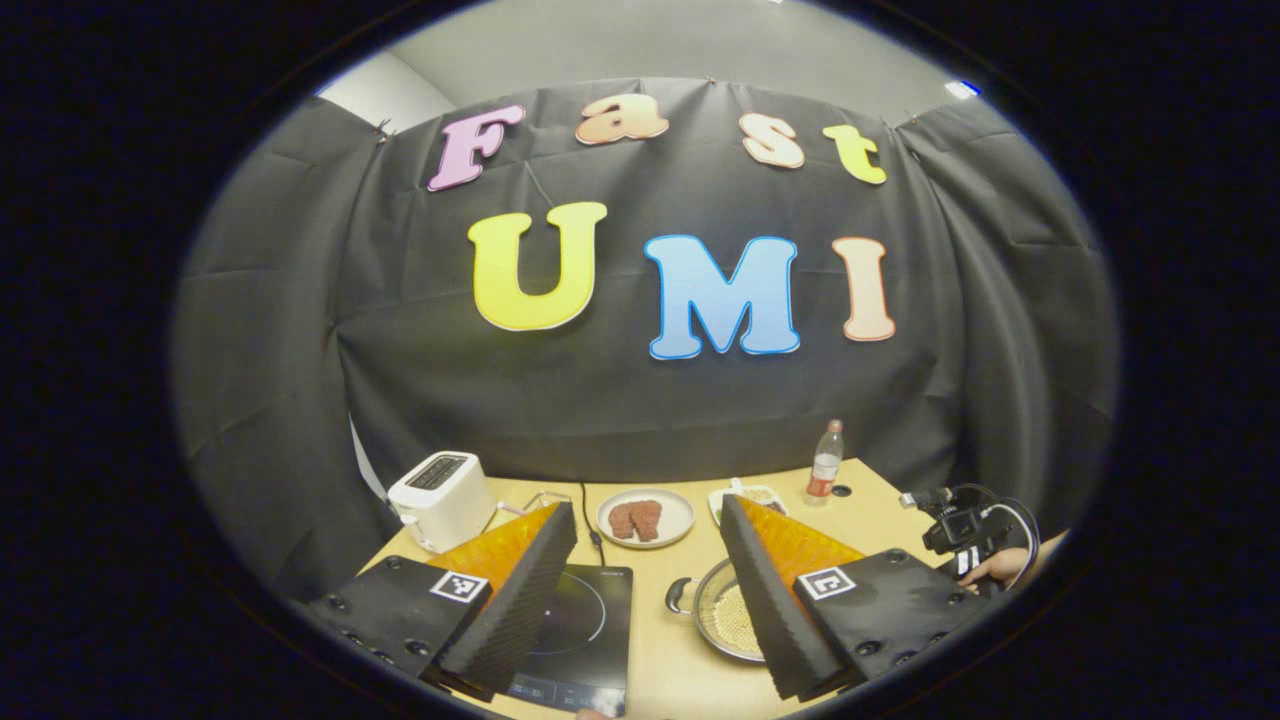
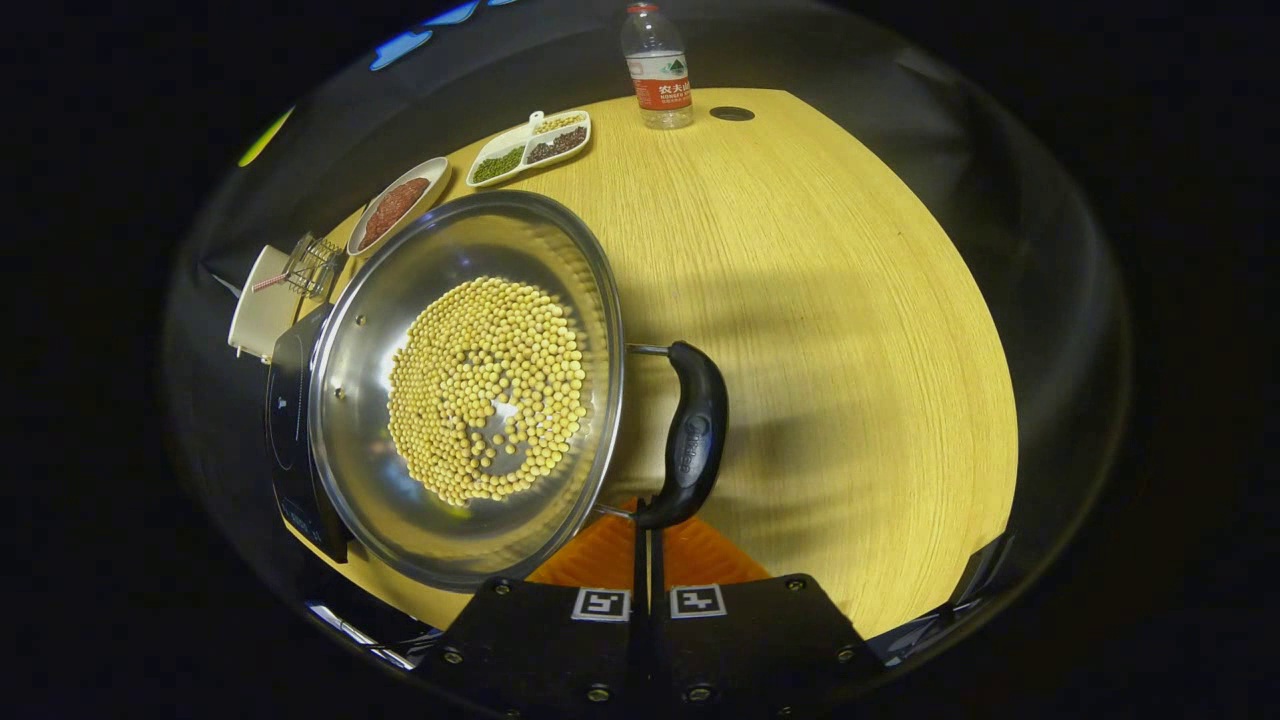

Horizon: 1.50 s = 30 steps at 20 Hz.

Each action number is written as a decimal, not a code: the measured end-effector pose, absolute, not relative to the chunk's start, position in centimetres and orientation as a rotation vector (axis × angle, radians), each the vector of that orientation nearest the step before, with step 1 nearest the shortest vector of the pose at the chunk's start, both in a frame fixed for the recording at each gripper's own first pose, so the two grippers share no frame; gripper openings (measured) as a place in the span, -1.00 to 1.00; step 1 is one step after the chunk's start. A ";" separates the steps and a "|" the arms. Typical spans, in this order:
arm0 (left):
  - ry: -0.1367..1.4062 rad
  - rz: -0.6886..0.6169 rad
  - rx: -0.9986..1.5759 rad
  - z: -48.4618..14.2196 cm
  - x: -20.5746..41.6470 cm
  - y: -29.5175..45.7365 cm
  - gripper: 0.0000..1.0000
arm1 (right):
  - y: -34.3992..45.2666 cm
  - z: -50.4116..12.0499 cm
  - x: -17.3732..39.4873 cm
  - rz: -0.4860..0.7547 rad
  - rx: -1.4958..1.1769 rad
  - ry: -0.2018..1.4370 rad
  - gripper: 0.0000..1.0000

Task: First push the handle of the pot to place it horizontally, then grasp the pot with both hands and set it on the induction cooktop.

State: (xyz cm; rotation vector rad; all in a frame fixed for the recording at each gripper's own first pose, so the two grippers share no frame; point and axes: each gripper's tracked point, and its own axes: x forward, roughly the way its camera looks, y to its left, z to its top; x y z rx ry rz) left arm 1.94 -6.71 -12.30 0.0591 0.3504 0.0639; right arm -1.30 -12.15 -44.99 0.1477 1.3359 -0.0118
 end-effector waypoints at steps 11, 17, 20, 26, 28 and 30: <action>0.377 0.116 0.060 -13.0 1.5 -8.8 0.90 | -13.0 -45.4 0.7 0.040 0.144 1.326 -0.99; 0.389 0.103 0.057 -13.4 1.0 -9.7 0.99 | -13.3 -45.7 1.6 0.034 0.145 1.322 -0.99; 0.393 0.084 0.047 -13.8 1.3 -9.2 0.94 | -13.7 -45.6 1.7 0.013 0.137 1.315 -0.99; 0.403 0.019 -0.009 -14.8 3.2 -8.3 0.90 | -14.5 -43.3 0.6 -0.077 0.121 1.232 -0.98; 0.402 -0.013 -0.015 -15.2 3.9 -8.2 0.94 | -14.8 -41.8 0.0 -0.109 0.113 1.173 -0.98; 0.400 -0.053 -0.016 -15.6 4.6 -8.4 0.90 | -14.6 -40.3 -0.8 -0.137 0.113 1.115 -0.98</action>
